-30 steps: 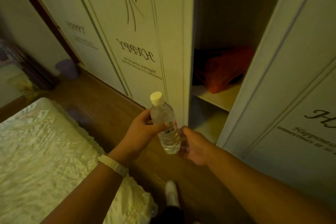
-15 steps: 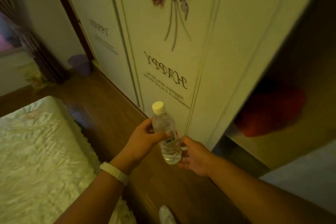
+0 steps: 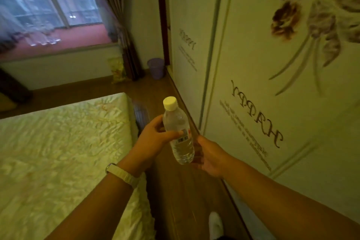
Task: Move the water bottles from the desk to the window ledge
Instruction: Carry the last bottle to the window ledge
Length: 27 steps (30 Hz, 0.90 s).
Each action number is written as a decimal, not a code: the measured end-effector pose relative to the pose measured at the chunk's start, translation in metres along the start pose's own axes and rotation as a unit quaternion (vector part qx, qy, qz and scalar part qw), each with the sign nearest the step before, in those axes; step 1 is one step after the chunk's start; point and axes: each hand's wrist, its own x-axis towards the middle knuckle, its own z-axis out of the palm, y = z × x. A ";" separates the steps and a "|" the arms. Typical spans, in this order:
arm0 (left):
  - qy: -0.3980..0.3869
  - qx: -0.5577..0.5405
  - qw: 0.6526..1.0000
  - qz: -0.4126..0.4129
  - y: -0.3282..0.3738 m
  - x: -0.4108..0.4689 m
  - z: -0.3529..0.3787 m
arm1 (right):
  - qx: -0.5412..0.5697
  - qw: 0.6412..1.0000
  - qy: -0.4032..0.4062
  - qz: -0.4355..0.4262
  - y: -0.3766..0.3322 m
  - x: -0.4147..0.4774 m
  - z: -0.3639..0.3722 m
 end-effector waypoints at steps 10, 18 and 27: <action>0.166 -0.025 0.985 -0.040 0.002 0.126 -0.035 | -0.073 0.992 -0.096 0.044 -0.095 0.142 0.035; 0.192 -0.001 0.981 -0.017 0.050 0.250 -0.052 | -0.116 0.982 -0.140 0.047 -0.215 0.239 0.042; 0.204 -0.002 0.979 0.019 0.089 0.357 -0.116 | -0.138 0.974 -0.182 0.002 -0.313 0.322 0.093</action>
